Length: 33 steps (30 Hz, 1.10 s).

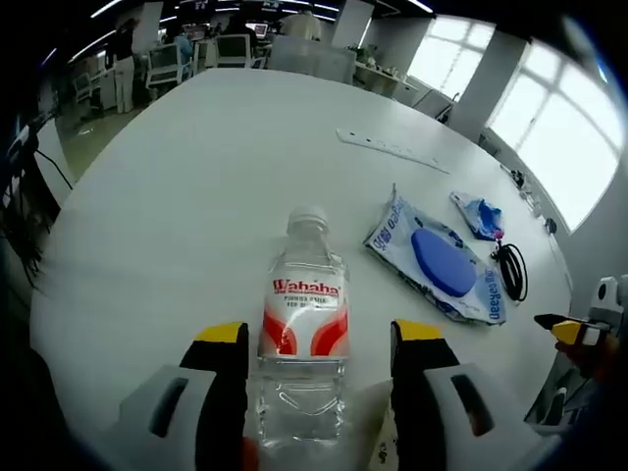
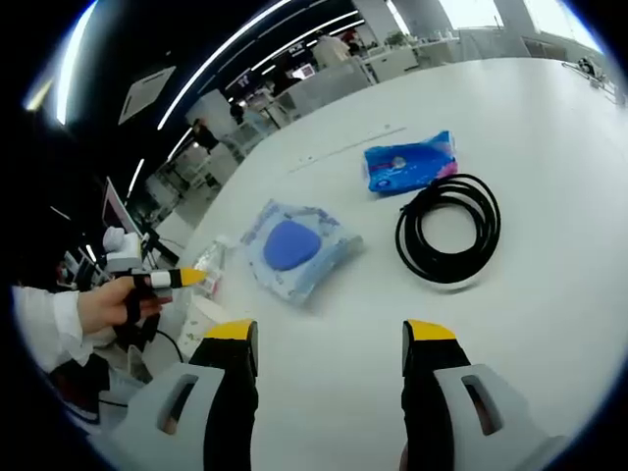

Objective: Arrange the tabletop items into an orderly group along one side of the table until the central work area is clear of visible clutter.

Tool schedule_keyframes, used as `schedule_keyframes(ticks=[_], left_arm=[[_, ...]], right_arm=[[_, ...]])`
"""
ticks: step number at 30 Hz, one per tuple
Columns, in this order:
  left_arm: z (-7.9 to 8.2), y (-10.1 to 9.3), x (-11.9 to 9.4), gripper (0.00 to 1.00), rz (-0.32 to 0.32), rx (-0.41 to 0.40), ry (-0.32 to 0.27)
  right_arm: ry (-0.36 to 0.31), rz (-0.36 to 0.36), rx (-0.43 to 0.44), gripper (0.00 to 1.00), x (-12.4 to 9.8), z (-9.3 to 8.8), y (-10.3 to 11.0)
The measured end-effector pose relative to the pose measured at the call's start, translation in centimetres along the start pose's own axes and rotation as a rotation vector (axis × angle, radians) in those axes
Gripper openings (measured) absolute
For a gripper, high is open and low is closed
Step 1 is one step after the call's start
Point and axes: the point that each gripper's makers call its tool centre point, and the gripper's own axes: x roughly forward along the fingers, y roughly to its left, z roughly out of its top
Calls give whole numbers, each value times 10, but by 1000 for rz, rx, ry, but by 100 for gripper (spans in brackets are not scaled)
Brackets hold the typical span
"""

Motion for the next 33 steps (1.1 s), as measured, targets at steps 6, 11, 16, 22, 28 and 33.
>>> schedule_keyframes(ticks=[6,11,16,22,28,33], left_arm=[[-5,-1,-2,52,7,12,13],[-9,0,-4,41,-2,-18,19],[-9,-4,-7,39,10,16,24],[-7,1,-8,36,-5,-39,4],[-3,2,-10,34,-26,-74,-28],[-5,-2,-10,34,-49,-79,-34]], right_arm=[[-5,-6,12,57,-4,-1,-3],[3,-8,16,56,-6,-7,-3],[13,-10,22,55,-4,-12,-3],[10,-6,20,53,-4,-9,1],[4,-2,16,53,-2,-5,5],[1,11,18,53,4,0,13]])
